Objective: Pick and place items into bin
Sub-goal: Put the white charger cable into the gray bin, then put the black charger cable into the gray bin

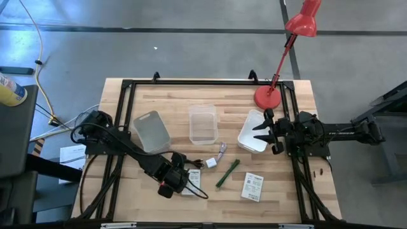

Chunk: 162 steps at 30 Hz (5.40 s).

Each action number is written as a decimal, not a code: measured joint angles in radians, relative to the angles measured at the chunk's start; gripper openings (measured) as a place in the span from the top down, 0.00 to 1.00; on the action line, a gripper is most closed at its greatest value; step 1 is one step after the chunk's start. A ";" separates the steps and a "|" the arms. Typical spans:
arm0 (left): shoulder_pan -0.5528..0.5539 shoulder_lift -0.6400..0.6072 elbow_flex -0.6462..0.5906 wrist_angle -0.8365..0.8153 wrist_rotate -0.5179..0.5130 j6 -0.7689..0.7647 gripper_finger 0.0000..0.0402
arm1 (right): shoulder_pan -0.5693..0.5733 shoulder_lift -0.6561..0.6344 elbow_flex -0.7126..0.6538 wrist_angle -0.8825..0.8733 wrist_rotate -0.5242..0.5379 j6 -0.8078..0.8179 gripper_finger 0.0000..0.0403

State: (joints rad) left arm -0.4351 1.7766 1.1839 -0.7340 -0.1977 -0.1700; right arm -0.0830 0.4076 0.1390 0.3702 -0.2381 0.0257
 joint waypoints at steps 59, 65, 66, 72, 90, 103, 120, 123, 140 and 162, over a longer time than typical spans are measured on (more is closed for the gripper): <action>0.004 0.019 0.086 -0.352 -0.152 -0.085 0.93 | 0.000 0.000 0.000 -0.046 0.027 -0.023 0.65; 0.004 -0.040 0.171 -0.655 -0.290 -0.180 0.95 | 0.000 0.000 0.000 -0.058 0.027 -0.024 0.65; 0.004 -0.049 0.181 -0.694 -0.312 -0.191 0.97 | 0.000 0.000 0.000 -0.058 0.027 -0.024 0.65; 0.027 -0.128 0.173 -0.831 -0.406 -0.204 0.96 | 0.000 0.000 0.000 -0.075 0.030 -0.025 0.65; 0.243 -0.360 -0.321 -0.658 -0.386 0.091 0.91 | 0.000 0.005 0.000 -0.111 0.067 0.003 0.65; 0.272 -0.400 -0.333 -0.590 -0.426 0.246 0.83 | 0.000 0.005 0.000 -0.097 0.086 0.003 0.65; 0.272 -0.399 -0.331 -0.576 -0.443 0.305 0.58 | 0.000 0.005 0.000 -0.097 0.086 0.003 0.65; 0.272 -0.398 -0.298 -0.578 -0.424 0.311 0.56 | 0.000 0.005 0.000 -0.097 0.086 0.003 0.65; 0.270 -0.399 -0.003 -0.113 -0.142 0.533 0.55 | 0.000 0.005 0.000 -0.110 0.076 0.023 0.65; 0.205 -0.081 -0.121 0.268 -0.037 0.476 0.55 | 0.000 0.014 0.000 -0.162 0.075 0.054 0.65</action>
State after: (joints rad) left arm -0.2302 1.6955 1.0626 -0.4656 -0.2346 0.3060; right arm -0.0832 0.4221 0.1392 0.2080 -0.1632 0.0800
